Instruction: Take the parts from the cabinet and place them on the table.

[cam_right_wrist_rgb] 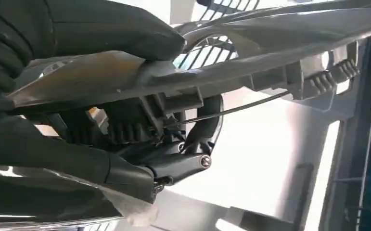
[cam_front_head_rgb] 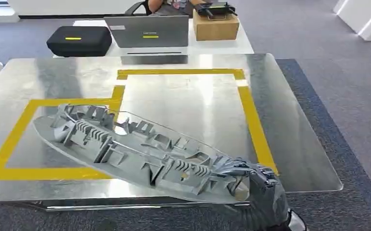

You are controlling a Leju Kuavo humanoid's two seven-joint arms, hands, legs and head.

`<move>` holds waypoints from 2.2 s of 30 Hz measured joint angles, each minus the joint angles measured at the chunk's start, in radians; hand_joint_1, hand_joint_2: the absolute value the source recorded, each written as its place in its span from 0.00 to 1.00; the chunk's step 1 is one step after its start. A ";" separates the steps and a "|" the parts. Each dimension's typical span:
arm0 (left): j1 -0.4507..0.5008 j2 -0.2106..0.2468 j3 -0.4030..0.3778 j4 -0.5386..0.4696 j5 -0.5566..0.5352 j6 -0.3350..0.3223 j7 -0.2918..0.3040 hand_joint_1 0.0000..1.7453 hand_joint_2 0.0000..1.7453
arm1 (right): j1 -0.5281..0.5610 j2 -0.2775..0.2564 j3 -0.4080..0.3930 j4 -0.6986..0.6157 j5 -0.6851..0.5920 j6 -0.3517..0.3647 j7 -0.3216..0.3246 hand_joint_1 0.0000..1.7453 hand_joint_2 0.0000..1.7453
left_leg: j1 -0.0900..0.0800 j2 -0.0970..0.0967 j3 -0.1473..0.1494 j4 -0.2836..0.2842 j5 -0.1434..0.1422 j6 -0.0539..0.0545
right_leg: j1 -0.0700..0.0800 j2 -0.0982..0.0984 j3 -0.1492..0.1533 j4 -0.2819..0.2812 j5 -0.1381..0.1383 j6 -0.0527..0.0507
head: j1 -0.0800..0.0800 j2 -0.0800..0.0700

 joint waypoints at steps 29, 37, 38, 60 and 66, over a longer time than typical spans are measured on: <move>-0.029 -0.003 0.000 -0.002 -0.088 -0.051 0.014 0.00 1.00 | -0.257 -0.010 0.016 0.335 0.396 0.058 0.404 1.00 1.00 | 0.002 0.056 -0.024 -0.012 0.038 -0.003 | -0.006 -0.018 0.053 -0.030 -0.019 0.017 | 0.000 0.000; -0.034 -0.002 -0.001 -0.003 -0.097 -0.055 0.015 0.00 1.00 | -0.355 -0.010 0.020 0.500 0.435 0.087 0.500 1.00 1.00 | 0.003 0.055 -0.017 -0.027 0.047 0.007 | -0.005 -0.016 0.052 -0.032 -0.012 0.013 | -0.003 0.000; -0.035 -0.002 -0.001 -0.003 -0.097 -0.056 0.015 0.00 1.00 | -0.373 -0.010 0.019 0.531 0.445 0.088 0.517 1.00 1.00 | 0.004 0.055 -0.016 -0.029 0.047 0.006 | -0.004 -0.017 0.052 -0.031 -0.013 0.008 | -0.003 0.000; -0.014 0.019 0.040 -0.004 -0.078 -0.059 0.057 0.00 1.00 | -0.654 0.067 -0.072 1.093 0.567 -0.026 0.624 1.00 1.00 | 0.003 0.053 -0.017 -0.026 0.051 -0.016 | -0.005 -0.019 0.057 -0.033 -0.009 0.006 | -0.002 0.000; -0.010 0.021 0.053 -0.004 -0.086 -0.054 0.056 0.00 1.00 | -0.652 0.068 -0.069 1.095 0.570 -0.021 0.591 1.00 1.00 | 0.002 0.053 -0.017 -0.025 0.051 -0.015 | -0.006 -0.019 0.057 -0.033 -0.009 0.006 | -0.002 0.000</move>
